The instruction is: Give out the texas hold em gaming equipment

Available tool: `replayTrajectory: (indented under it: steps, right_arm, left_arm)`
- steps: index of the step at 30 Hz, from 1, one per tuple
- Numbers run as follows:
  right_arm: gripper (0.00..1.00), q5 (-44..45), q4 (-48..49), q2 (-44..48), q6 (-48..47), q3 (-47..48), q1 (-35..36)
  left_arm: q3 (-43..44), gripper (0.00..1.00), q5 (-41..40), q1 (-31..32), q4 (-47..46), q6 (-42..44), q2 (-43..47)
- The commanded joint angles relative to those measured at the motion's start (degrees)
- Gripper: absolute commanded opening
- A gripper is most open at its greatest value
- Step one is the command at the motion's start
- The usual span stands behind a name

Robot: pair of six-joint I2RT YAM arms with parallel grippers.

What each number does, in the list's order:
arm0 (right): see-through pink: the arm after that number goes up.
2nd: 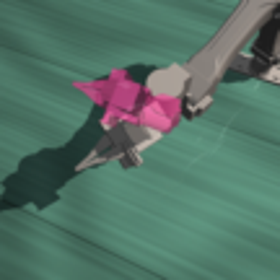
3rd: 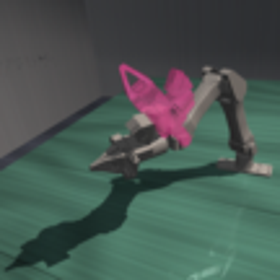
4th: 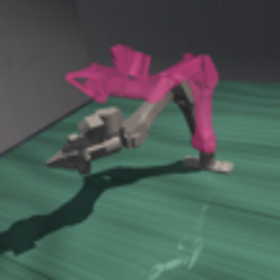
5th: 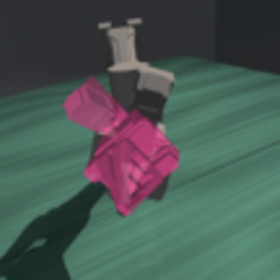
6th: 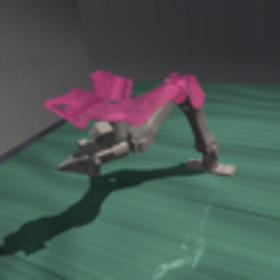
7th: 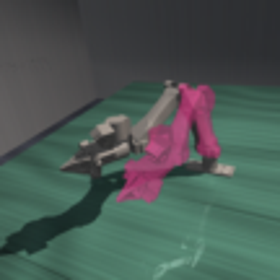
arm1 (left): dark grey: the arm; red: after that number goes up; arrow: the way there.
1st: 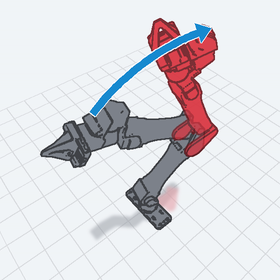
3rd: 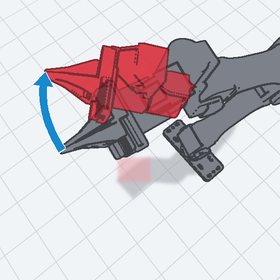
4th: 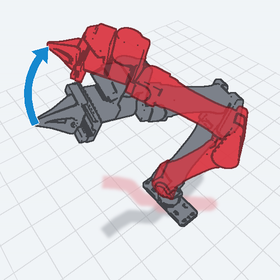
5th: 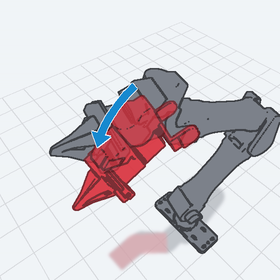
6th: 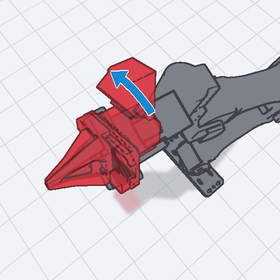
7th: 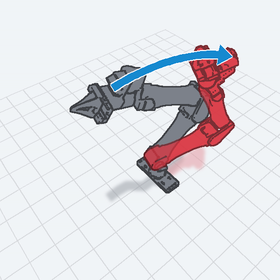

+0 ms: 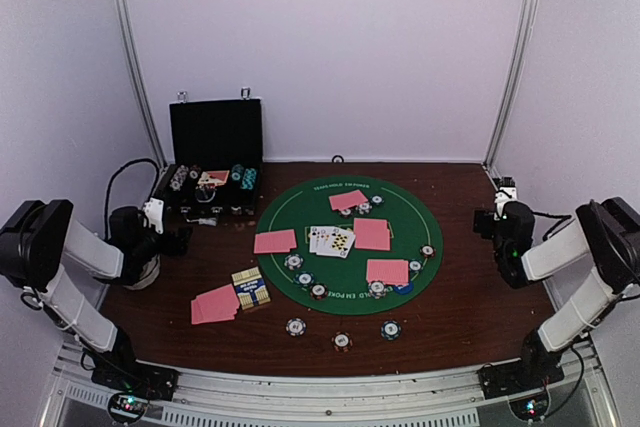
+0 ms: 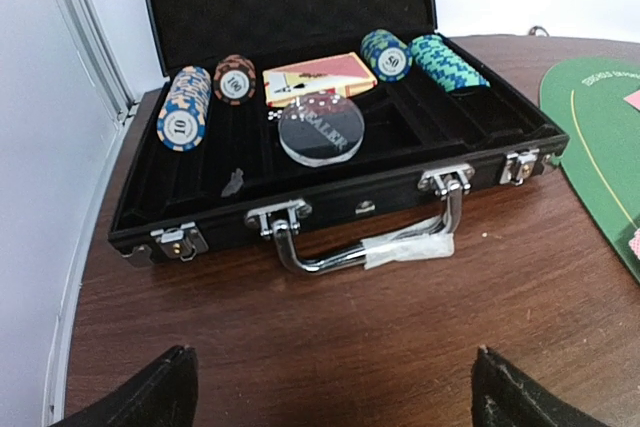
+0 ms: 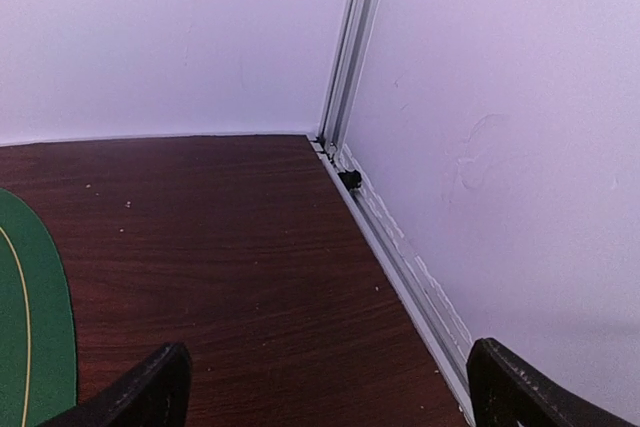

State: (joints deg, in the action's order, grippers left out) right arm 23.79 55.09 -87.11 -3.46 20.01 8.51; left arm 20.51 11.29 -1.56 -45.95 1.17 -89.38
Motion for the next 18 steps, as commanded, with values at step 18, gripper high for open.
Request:
replayTrajectory:
  steps: [18]
  right_arm:
    - [1.00, -4.26, 3.29, -2.62, 0.15, 0.65, -1.74]
  left_arm:
    - [-0.53, 0.98, -0.25, -0.31, -5.13, -0.99, -0.46]
